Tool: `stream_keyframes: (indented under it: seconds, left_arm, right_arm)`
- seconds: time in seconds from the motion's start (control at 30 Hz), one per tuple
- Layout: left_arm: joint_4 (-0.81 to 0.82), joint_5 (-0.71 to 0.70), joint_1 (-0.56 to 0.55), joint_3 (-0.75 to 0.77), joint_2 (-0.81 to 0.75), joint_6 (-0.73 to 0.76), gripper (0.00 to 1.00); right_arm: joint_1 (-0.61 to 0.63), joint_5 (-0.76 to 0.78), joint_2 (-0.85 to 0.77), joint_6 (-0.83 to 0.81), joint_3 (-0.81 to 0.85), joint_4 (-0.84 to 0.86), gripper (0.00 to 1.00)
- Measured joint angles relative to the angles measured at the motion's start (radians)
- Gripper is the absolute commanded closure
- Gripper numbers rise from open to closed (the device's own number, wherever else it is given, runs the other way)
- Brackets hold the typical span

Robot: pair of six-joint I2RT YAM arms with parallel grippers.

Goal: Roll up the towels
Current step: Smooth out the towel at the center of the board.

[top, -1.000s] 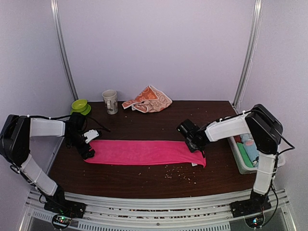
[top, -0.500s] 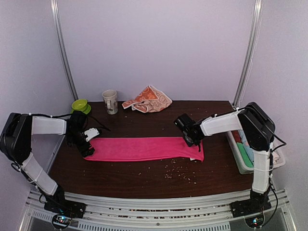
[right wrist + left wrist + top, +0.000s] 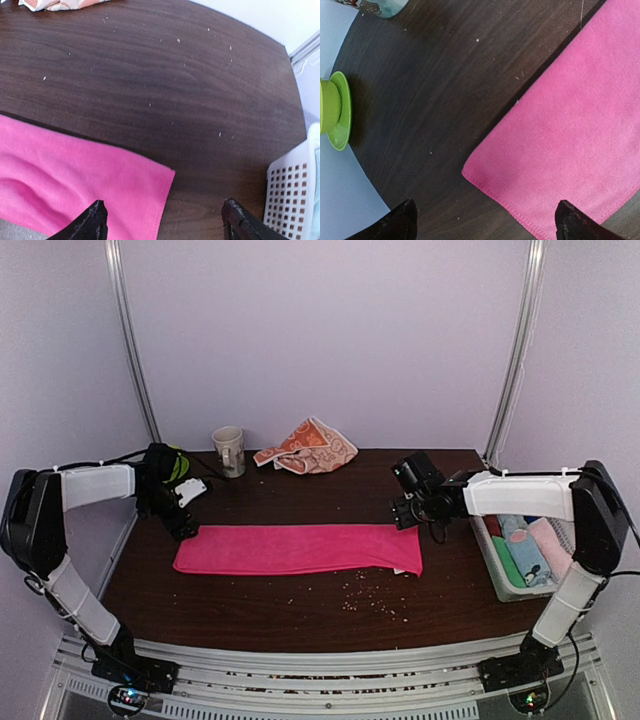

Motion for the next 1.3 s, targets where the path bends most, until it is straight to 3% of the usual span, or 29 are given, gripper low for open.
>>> stream_keyframes:
  seconds: [0.3,0.5,0.7,0.97,1.03,1.3]
  left_arm:
    - [0.069,0.051,0.002,0.008,0.052,-0.047,0.02]
    - [0.161,0.050,0.002,-0.007,0.093,-0.061,0.02]
    - [0.226,0.065,0.002,-0.053,0.096,-0.085,0.02]
    - [0.256,0.094,0.002,-0.071,0.098,-0.110,0.02]
    - [0.259,0.096,0.002,-0.073,0.098,-0.113,0.02]
    - [0.276,0.093,0.002,-0.081,0.112,-0.119,0.02]
  right_arm:
    - [-0.012,-0.170,-0.178,0.206,-0.368,0.089,0.35]
    - [-0.014,-0.293,-0.227,0.321,-0.499,0.181,0.42]
    - [-0.016,-0.387,-0.221,0.390,-0.545,0.286,0.52]
    - [-0.016,-0.438,-0.195,0.426,-0.546,0.356,0.86]
    - [-0.016,-0.443,-0.197,0.429,-0.546,0.361,0.99]
    - [-0.016,-0.430,-0.241,0.425,-0.513,0.305,1.00]
